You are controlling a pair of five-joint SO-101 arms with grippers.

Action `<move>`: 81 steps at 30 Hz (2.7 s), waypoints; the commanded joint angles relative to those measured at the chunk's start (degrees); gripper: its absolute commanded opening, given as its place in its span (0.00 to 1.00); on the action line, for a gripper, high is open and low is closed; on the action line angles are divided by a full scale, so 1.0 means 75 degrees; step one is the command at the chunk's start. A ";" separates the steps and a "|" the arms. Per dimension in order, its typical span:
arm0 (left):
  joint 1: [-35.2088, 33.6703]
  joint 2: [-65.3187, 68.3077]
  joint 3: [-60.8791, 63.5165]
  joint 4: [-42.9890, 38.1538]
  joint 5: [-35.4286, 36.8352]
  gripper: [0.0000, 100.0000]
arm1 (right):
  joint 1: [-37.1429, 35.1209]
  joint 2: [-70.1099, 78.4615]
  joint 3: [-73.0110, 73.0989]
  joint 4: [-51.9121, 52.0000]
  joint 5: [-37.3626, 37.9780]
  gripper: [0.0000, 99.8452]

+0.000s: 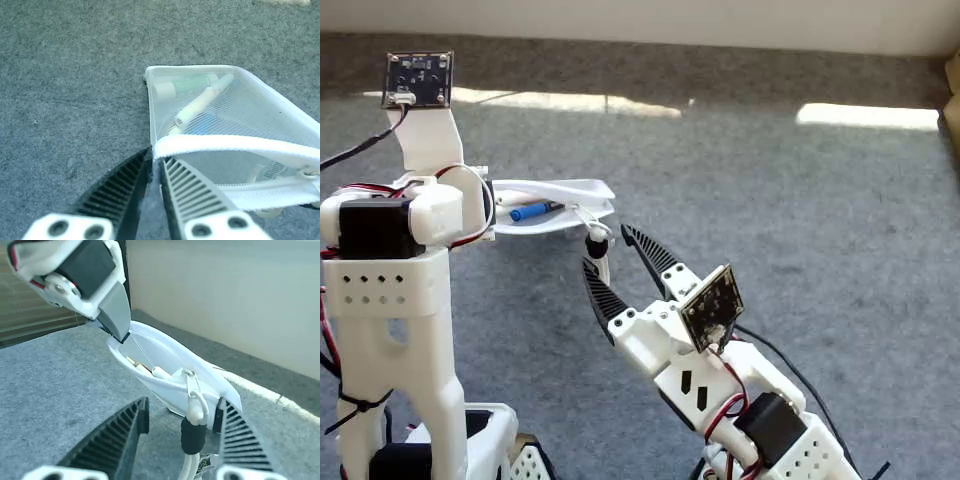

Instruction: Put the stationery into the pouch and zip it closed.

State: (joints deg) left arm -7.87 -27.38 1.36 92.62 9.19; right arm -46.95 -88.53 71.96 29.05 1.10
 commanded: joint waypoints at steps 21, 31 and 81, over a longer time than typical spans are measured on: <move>-0.0076 -0.0076 -0.0006 -0.0141 0.0059 0.01 | 0.0053 0.0955 0.1260 -0.2174 -0.0094 0.17; -0.0076 -0.0076 -0.0018 -0.0141 0.0047 0.01 | 0.0076 0.2221 0.1237 -0.2971 -0.0094 0.17; -0.0076 -0.0076 -0.0018 -0.0141 0.0047 0.01 | 0.0369 0.2268 0.1307 -0.3569 -0.0574 0.07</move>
State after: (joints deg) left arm -7.87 -27.38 1.36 92.62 9.19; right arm -44.84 -72.00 82.15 4.00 -3.03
